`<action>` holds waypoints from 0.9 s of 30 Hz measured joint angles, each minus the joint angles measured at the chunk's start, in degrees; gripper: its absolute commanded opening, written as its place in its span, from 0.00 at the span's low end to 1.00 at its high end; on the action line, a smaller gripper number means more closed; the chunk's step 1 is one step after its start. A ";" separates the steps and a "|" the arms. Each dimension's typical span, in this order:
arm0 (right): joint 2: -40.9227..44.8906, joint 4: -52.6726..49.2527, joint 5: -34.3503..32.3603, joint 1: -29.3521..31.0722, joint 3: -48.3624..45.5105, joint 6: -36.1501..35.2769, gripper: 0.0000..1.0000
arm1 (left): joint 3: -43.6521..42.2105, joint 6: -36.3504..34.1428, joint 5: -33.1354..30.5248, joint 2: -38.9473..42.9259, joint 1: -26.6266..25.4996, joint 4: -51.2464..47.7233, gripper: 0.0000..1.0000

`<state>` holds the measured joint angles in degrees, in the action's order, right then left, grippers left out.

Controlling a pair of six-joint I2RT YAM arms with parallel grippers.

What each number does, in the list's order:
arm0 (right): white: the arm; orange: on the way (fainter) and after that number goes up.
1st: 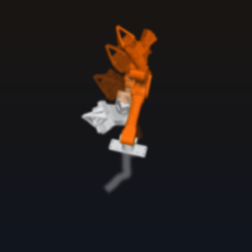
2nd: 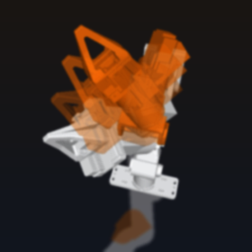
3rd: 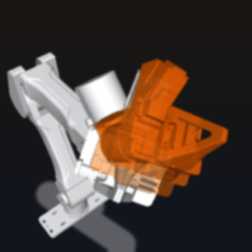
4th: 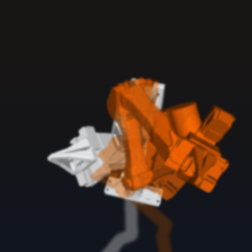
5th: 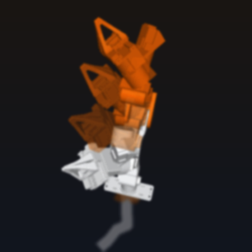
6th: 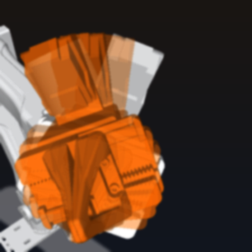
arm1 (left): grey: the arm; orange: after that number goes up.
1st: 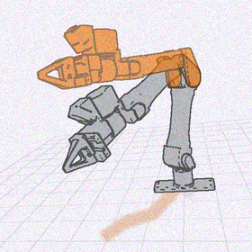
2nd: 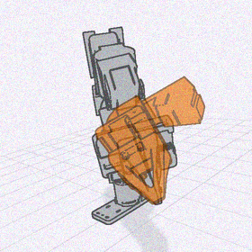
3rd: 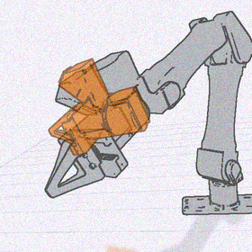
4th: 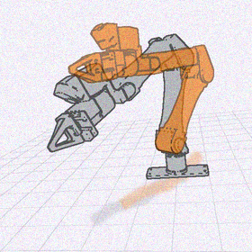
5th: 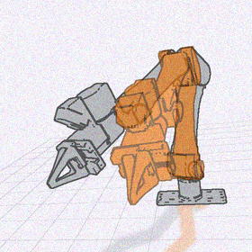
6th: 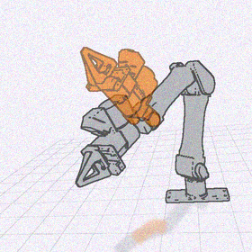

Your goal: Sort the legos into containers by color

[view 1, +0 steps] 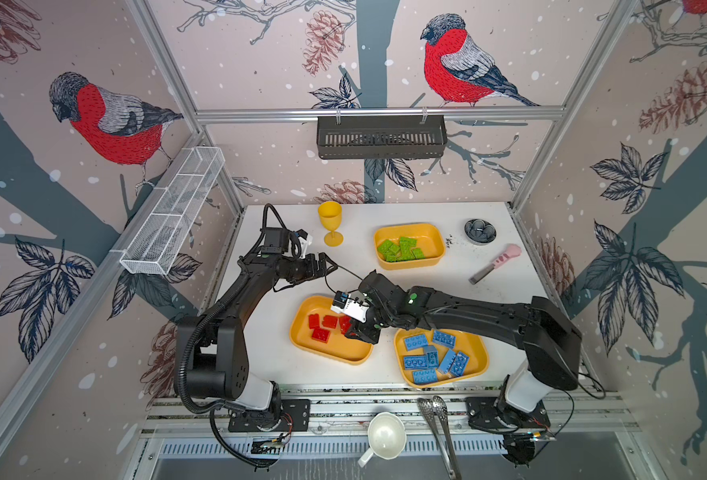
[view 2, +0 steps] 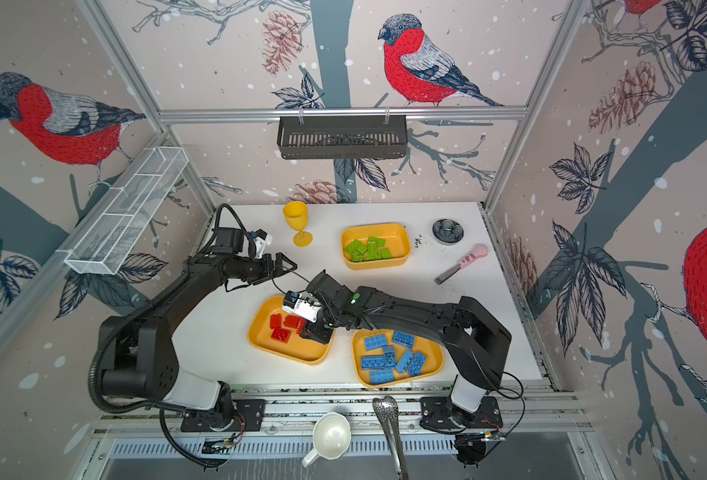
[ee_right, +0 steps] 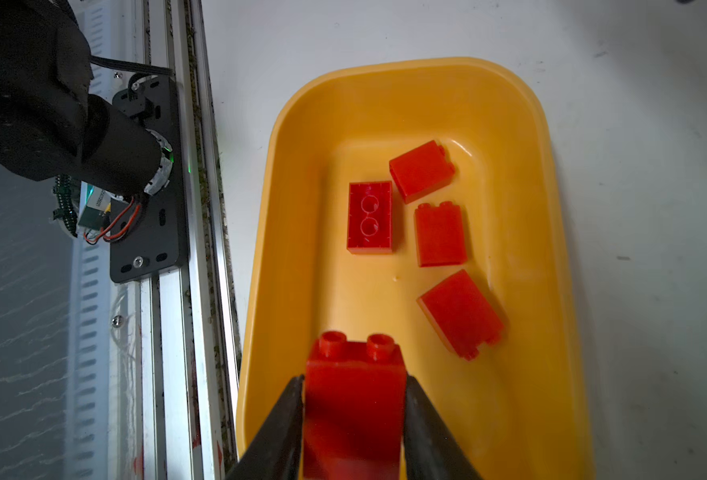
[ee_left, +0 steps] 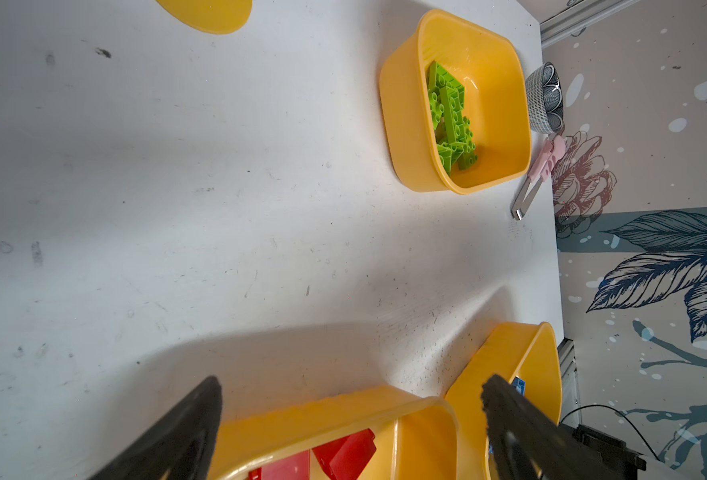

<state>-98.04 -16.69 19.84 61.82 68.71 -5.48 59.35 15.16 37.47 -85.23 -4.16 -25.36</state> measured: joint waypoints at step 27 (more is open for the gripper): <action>22.53 8.28 -9.55 -41.29 -16.63 5.66 0.99 | -6.19 -5.11 -24.61 10.36 0.72 5.01 0.97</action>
<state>-75.50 -8.40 10.28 20.53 52.07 0.19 53.17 10.04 12.86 -74.87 -3.44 -20.36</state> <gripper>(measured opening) 0.996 0.972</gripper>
